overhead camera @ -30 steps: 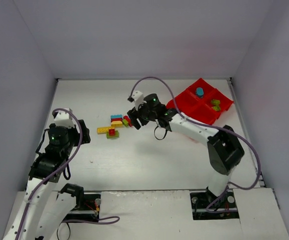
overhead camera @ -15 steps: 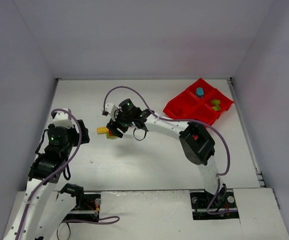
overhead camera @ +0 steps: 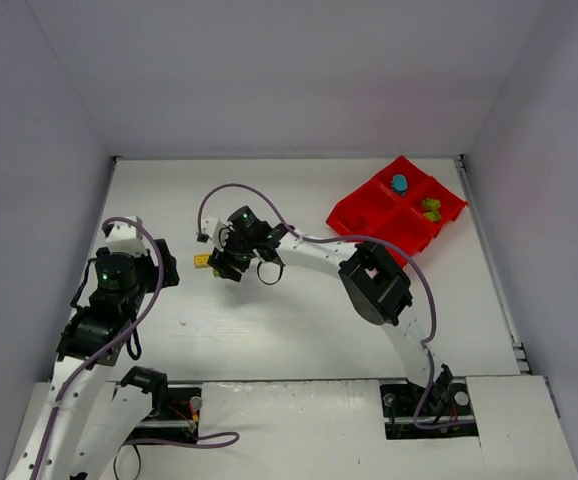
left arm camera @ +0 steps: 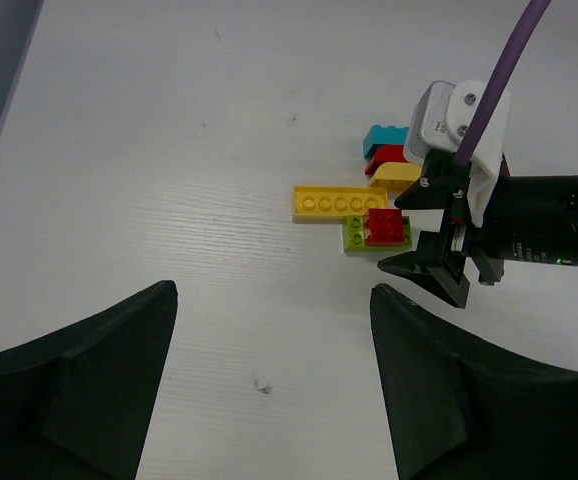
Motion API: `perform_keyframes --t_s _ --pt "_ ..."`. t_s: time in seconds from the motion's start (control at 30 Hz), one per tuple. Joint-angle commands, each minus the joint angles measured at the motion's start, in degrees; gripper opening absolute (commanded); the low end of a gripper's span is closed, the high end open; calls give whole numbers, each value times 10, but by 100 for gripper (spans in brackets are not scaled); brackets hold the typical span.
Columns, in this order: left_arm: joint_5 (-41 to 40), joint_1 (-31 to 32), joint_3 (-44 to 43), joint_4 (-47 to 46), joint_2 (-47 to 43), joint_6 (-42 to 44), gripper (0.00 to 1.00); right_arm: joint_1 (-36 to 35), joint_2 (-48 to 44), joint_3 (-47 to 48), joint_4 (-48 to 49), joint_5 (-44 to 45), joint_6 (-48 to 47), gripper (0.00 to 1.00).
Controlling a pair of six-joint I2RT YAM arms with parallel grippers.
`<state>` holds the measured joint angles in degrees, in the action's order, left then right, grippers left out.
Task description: Sort the legos into containers by color
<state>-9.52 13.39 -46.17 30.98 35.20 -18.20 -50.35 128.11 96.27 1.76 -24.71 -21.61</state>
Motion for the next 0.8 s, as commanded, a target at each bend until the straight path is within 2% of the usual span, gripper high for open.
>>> perform_keyframes --t_s 0.0,0.17,0.23,0.33,0.47,0.53,0.77 --pt "-9 -3 -17 -25 7 -1 72 -2 -7 36 13 15 -14 59" --pt "-7 -3 -17 -24 8 -1 71 -3 1 37 15 24 -15 54" --pt "-6 -3 -18 -24 8 -1 71 -2 2 37 16 26 -14 43" --pt "-6 -3 -18 -24 7 -1 71 -2 1 38 17 26 -14 36" --pt "-6 -3 -18 -23 7 -1 71 -2 -2 36 17 27 -17 9" --pt "-5 -3 -18 -24 8 -1 72 -1 -8 32 17 26 -16 1" --pt "6 -3 -17 -29 5 -4 72 23 -69 -14 36 -20 45 0"
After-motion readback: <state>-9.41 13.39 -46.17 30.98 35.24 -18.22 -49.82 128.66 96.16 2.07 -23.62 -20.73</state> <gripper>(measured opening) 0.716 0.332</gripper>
